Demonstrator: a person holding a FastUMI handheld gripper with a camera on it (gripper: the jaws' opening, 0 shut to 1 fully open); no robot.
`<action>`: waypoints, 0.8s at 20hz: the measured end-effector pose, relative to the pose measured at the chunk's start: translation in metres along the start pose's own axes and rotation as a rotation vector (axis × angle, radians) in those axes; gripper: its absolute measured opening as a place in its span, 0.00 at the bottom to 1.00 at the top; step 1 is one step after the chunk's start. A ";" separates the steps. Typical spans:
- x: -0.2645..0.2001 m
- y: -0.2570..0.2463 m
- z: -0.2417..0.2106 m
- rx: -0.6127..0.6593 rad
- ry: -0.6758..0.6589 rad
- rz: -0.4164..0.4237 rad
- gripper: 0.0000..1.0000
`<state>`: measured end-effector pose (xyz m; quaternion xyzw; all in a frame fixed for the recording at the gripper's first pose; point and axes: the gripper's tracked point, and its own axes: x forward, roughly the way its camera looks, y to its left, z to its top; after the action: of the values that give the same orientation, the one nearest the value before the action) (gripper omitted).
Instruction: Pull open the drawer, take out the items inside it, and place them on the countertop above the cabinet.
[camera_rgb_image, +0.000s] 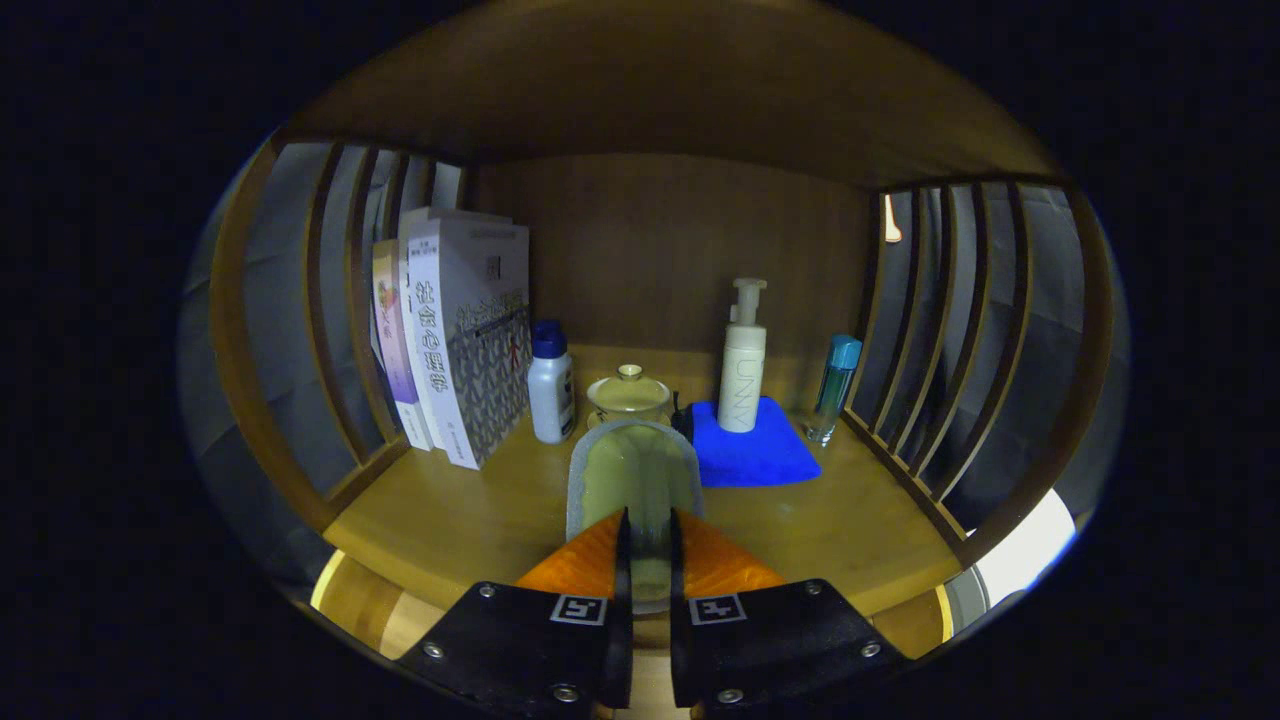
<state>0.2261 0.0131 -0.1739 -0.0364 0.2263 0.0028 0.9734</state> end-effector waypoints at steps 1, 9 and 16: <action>0.005 -0.002 -0.004 -0.019 0.015 -0.008 0.15; 0.030 -0.003 -0.015 -0.012 0.041 0.006 0.24; 0.026 -0.010 -0.021 0.070 0.044 0.029 0.39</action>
<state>0.2402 0.0014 -0.2029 0.0011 0.2481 0.0081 0.9687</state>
